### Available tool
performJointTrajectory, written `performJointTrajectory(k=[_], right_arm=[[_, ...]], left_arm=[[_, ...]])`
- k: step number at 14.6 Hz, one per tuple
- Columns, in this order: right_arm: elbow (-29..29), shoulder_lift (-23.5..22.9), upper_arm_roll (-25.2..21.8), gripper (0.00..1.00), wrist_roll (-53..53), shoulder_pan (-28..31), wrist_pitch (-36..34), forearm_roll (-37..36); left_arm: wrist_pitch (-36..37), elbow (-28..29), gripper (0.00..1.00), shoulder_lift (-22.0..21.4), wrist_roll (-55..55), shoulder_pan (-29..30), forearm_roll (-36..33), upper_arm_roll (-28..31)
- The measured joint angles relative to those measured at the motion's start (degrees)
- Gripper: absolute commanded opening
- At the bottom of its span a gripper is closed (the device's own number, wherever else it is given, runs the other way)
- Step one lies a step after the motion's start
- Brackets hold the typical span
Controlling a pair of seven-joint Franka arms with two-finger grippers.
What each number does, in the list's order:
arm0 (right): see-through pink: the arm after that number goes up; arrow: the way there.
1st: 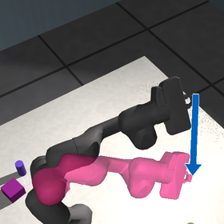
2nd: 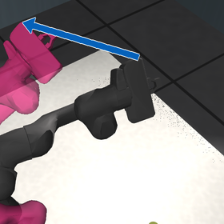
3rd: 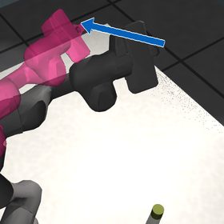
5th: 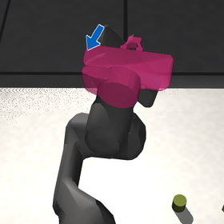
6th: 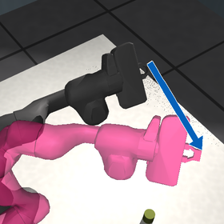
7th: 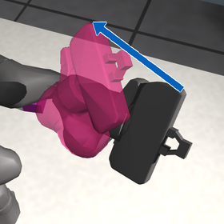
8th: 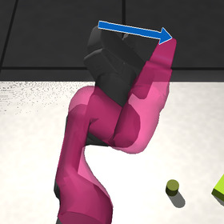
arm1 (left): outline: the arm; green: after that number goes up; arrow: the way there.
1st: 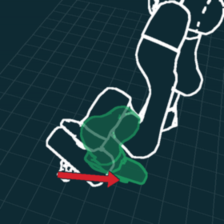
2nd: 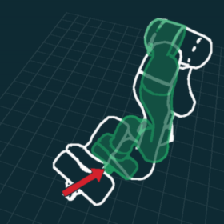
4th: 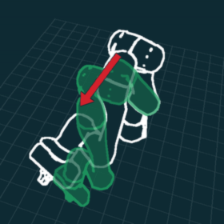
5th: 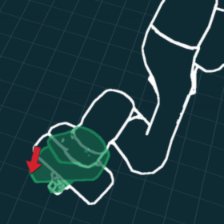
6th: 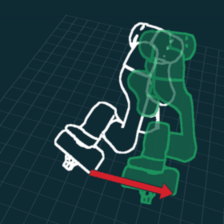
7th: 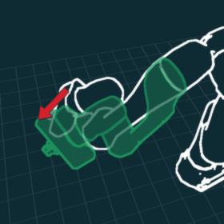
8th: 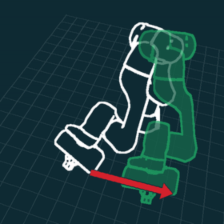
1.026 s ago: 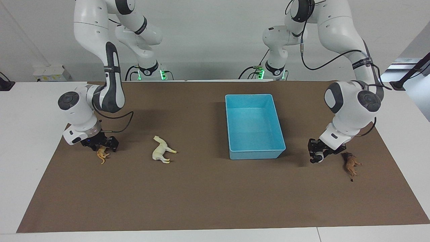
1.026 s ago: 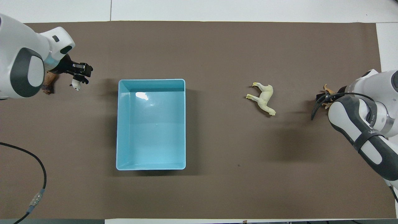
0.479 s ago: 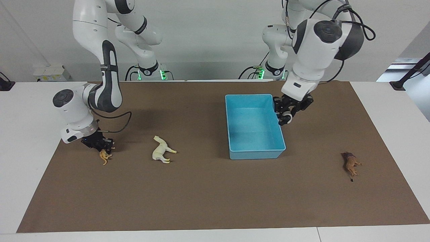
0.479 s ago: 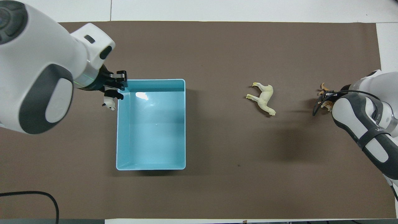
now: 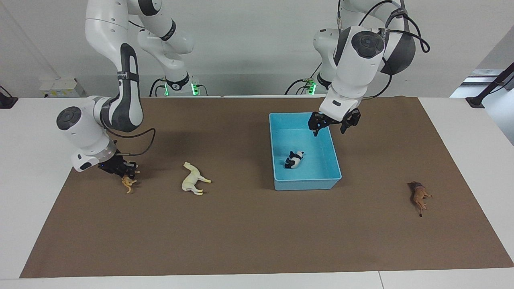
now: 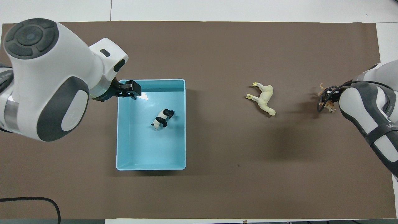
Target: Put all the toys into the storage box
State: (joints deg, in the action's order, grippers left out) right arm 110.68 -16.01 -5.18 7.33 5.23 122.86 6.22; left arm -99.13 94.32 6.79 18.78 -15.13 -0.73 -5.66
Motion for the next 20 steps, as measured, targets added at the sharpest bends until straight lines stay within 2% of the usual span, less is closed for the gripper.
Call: performJointTrajectory(k=[3,6,8,10,13,16,18,19,20], right_arm=[[-7.56,3.03,0.09,0.00,-6.72,-3.73,-13.52,0.16],[-18.43,3.94,0.45,0.00,-27.47,-14.11,-26.23,0.39],[-23.88,3.02,0.78,0.00,-42.27,-22.71,-29.47,0.63],[-26.76,1.50,0.96,0.00,-56.72,-31.33,-28.74,0.65],[-28.06,-0.46,1.03,0.00,-75.32,-44.35,-21.82,0.59],[-28.26,-2.69,0.88,0.00,-85.80,-54.43,-16.88,-0.21],[-28.58,-6.47,0.80,0.00,-89.28,-59.29,-14.41,-3.62],[-29.22,-9.03,0.80,0.36,-90.38,-60.59,-12.32,-4.45],[-30.02,-11.27,0.78,0.98,-90.68,-61.10,-10.81,-4.80]], left_arm=[[-3.54,0.14,1.00,0.00,-16.81,9.52,-0.07,0.58],[-9.44,0.63,0.98,2.19,-30.31,19.48,0.07,0.93],[-12.99,0.23,0.94,5.85,-36.78,22.70,0.08,0.91],[-16.69,-0.31,0.94,9.75,-41.51,24.79,0.08,0.85],[-19.74,-1.05,0.95,14.19,-44.94,27.10,0.07,0.85],[-21.45,-1.85,0.99,17.48,-45.57,28.29,0.07,0.79],[-21.55,-3.93,1.00,19.87,-45.61,29.52,0.02,0.81],[-21.57,-4.76,1.00,20.79,-45.78,30.09,-0.13,0.82],[-21.72,-5.28,1.00,21.59,-45.91,30.51,-0.35,0.79]])
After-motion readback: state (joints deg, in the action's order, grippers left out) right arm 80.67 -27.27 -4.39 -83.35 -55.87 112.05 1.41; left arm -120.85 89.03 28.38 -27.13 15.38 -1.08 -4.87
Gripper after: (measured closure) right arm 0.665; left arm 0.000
